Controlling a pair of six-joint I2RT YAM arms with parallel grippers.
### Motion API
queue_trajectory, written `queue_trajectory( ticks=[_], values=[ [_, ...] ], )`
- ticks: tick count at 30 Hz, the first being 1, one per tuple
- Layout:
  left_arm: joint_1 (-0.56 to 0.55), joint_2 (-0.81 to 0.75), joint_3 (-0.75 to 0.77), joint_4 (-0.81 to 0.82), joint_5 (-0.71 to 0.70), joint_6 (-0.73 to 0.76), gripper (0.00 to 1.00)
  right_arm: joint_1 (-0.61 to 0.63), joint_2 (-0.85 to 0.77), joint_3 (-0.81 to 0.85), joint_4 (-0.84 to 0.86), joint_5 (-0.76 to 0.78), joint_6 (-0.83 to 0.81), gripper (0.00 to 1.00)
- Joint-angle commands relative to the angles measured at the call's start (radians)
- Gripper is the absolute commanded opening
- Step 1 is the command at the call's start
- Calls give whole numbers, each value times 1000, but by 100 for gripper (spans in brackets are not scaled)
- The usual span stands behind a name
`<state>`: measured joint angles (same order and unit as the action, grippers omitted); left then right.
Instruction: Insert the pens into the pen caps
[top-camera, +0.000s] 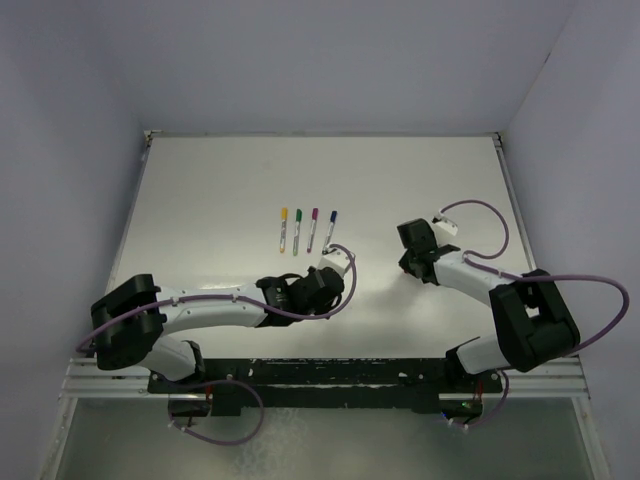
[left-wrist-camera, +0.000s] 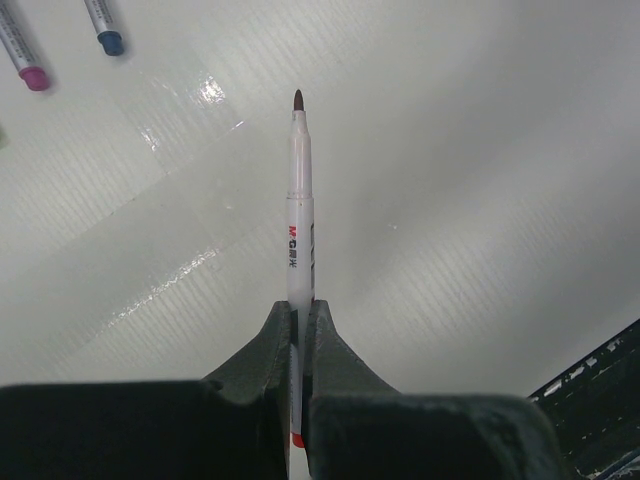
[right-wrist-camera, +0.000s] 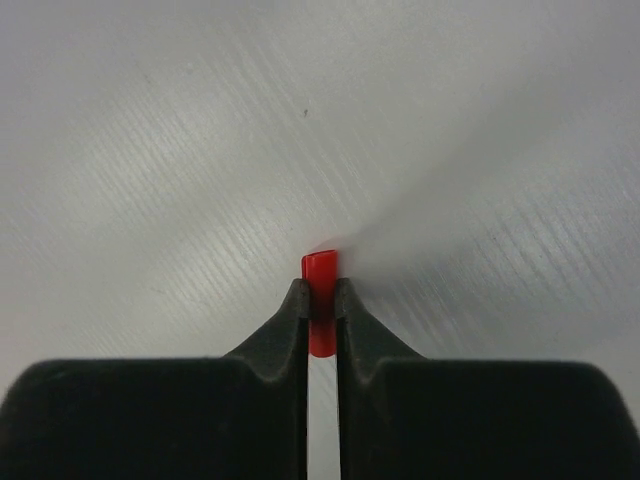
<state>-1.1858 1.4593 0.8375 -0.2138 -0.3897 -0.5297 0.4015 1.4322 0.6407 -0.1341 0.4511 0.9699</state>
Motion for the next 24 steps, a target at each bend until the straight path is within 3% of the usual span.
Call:
queue_trajectory(
  ticks=[1, 7, 13, 17, 24],
  values=[
    [0, 3, 14, 42, -12, 8, 0, -3, 0, -38, -28, -47, -1, 5],
    [1, 6, 13, 70, -4, 16, 0, -3, -179, -106, 81, -69, -86, 0],
    [2, 20, 21, 132, 10, 36, 0, -3, -320, -47, 74, -84, -215, 0],
    [2, 23, 25, 193, 39, 50, 0, -3, -414, -51, 161, -162, -286, 0],
    [2, -41, -81, 505, 148, 79, 0, -3, -571, -136, 397, -310, -328, 0]
  ],
)
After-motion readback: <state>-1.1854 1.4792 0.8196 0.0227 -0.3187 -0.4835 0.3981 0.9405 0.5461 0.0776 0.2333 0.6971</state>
